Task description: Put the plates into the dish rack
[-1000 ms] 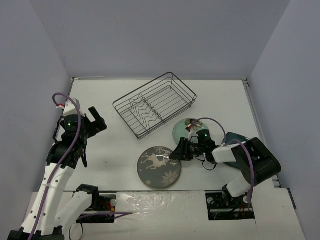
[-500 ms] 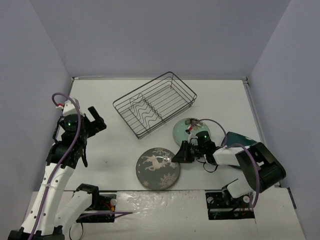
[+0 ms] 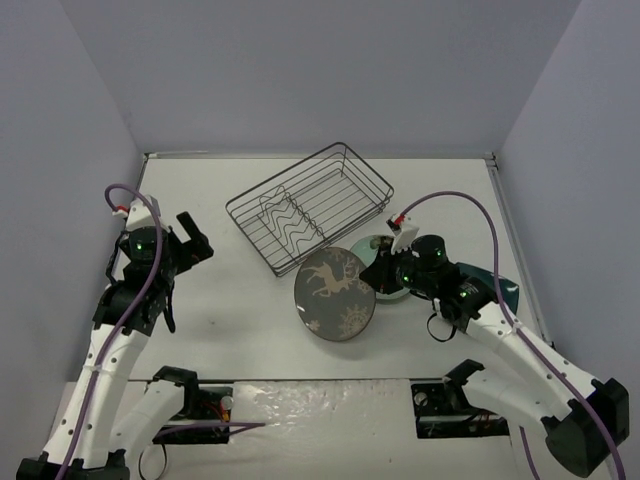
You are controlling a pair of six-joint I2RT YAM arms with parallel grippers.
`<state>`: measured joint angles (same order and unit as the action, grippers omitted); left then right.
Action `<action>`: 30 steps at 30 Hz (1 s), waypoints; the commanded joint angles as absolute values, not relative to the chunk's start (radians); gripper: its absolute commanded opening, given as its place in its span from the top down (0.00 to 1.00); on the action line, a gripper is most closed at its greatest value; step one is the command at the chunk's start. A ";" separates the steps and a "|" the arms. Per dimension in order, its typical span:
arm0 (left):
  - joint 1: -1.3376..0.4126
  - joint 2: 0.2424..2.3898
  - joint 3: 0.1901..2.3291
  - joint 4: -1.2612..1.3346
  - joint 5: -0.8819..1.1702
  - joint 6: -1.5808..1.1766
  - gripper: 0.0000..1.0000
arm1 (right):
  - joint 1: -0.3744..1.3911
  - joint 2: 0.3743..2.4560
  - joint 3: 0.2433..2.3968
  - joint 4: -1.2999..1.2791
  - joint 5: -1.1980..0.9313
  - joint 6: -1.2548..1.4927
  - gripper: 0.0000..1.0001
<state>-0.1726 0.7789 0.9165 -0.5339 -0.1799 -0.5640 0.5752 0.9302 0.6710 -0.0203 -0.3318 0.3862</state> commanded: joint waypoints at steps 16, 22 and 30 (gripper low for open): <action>-0.175 0.792 0.954 -0.494 -0.190 -0.568 0.03 | 0.595 1.135 1.361 -0.006 -0.230 -0.129 1.00; -0.173 0.801 0.956 -0.488 -0.196 -0.569 0.03 | 0.594 1.365 1.557 -0.018 -0.192 -0.380 1.00; -0.173 0.850 1.004 -0.518 -0.258 -0.563 0.03 | 0.582 1.692 1.956 -0.142 -0.322 -0.875 1.00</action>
